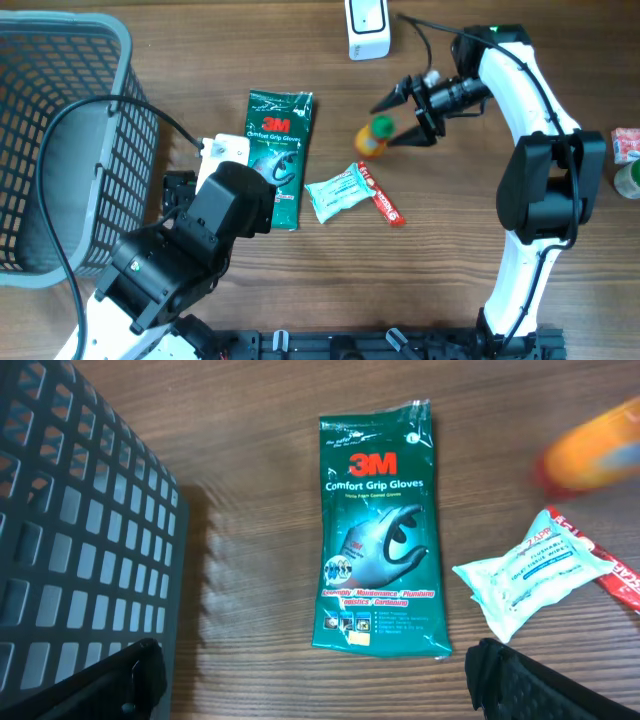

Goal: Scan the item barcode
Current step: 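Release the sauce bottle onto the glove pack and raise the gripper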

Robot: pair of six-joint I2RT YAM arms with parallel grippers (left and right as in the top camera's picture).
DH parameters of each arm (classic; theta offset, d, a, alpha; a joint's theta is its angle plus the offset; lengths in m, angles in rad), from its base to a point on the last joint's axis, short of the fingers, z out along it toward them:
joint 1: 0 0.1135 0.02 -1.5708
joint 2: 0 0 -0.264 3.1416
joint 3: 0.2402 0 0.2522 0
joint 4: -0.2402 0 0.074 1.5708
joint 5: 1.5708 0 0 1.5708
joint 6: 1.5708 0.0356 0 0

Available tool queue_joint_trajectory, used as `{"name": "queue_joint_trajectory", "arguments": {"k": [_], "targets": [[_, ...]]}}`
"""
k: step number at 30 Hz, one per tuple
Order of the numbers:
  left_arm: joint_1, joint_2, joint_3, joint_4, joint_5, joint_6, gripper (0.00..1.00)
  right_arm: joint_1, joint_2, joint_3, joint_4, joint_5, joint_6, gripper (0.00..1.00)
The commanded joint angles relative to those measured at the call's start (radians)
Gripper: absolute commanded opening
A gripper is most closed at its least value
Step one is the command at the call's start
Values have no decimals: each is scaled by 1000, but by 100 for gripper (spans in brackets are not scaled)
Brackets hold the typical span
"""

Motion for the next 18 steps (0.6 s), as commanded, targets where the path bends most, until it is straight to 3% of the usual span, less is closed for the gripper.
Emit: {"name": "queue_joint_trajectory", "arguments": {"k": [1,5,9,15,18], "targets": [[2,-1,3,3,3,-19,100,27,-30,2,80,-281,-23,70],[2,-1,3,3,3,-19,100,49,-30,2,179,-246,59,68],[2,-1,3,3,3,-19,100,44,-30,2,218,68,156,74],[2,-1,3,3,3,-19,100,-13,-30,2,227,134,134,88],[2,-1,3,3,3,-19,100,-18,-30,2,240,233,133,89]]}}
